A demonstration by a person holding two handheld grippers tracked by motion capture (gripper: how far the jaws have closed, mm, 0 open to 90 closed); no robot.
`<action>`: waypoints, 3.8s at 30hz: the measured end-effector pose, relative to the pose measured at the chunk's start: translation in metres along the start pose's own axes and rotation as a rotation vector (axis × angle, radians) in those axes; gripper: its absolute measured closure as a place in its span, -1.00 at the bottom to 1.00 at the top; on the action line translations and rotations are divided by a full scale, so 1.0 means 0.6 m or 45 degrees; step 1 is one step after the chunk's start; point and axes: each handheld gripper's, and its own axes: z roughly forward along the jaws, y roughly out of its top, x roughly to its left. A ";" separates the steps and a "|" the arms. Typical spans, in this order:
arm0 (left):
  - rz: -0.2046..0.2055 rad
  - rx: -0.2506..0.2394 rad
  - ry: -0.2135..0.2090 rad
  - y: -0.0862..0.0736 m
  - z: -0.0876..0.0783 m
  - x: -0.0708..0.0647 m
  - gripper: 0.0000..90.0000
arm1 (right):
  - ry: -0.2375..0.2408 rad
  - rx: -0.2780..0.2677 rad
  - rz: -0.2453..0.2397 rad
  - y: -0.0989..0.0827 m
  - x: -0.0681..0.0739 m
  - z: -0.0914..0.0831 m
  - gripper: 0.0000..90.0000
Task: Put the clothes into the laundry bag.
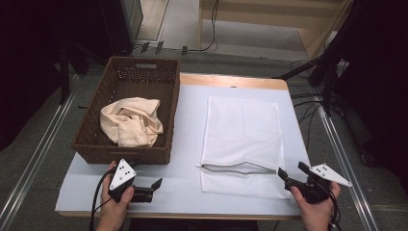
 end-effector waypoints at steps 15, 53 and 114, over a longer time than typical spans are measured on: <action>-0.006 -0.005 -0.039 0.008 0.014 -0.036 0.32 | 0.094 0.027 -0.119 0.009 0.065 0.027 0.00; 0.150 0.320 -0.411 0.061 0.170 -0.152 0.97 | 0.197 -0.037 -0.095 0.071 0.125 0.085 0.85; 0.096 -0.040 -0.235 0.182 0.097 -0.136 -0.83 | 0.165 0.070 -0.232 0.034 0.142 0.116 0.95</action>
